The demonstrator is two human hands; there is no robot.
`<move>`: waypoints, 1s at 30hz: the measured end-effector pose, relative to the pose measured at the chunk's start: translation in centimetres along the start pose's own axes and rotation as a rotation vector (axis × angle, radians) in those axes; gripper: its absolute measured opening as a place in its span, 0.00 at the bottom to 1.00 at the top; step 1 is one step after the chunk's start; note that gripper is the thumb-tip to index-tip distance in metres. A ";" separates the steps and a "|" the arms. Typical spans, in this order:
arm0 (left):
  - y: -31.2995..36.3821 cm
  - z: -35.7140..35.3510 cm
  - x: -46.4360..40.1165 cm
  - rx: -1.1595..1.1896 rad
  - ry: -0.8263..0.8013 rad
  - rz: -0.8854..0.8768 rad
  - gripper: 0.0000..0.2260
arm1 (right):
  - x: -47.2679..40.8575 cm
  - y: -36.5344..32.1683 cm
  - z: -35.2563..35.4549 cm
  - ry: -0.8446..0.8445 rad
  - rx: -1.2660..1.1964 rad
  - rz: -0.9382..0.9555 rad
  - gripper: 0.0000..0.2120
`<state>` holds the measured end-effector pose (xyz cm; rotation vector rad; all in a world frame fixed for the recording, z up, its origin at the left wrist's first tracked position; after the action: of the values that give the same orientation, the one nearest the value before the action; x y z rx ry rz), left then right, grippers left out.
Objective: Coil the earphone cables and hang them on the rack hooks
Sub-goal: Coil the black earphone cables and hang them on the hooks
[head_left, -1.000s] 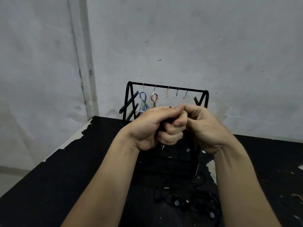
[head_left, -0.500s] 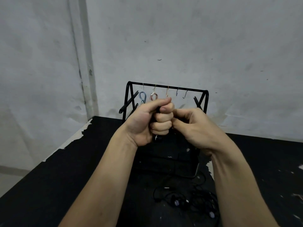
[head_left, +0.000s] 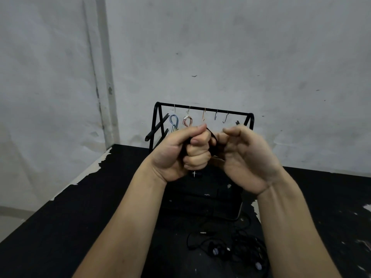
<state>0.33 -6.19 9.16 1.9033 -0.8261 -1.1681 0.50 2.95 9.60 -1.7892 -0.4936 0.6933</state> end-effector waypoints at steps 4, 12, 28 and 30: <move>0.1 -0.2 0.1 0.030 -0.037 -0.007 0.16 | 0.1 0.2 -0.5 -0.133 0.147 0.048 0.17; 0.2 0.0 0.3 -0.056 0.031 -0.003 0.16 | 0.4 0.0 0.4 -0.034 0.172 0.076 0.11; 2.7 -1.0 2.5 -0.096 0.010 0.050 0.17 | -1.1 1.3 -2.2 0.087 -0.147 0.146 0.33; 3.5 -1.7 3.0 -0.140 -0.015 0.034 0.17 | -0.6 0.6 -3.1 0.069 -0.030 0.180 0.31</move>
<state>2.49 -9.99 11.35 1.7621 -0.7614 -1.1892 2.06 0.19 9.82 -1.8955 -0.3005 0.7485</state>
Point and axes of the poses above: each hand's wrist, its own x-axis away from the middle knuckle, its own z-axis out of the back of the hand, y = z × x, the point moved 6 cm from there along -x, towards the middle knuckle, and after that the axes turned 11 degrees about -y, right-handed, at the moved point
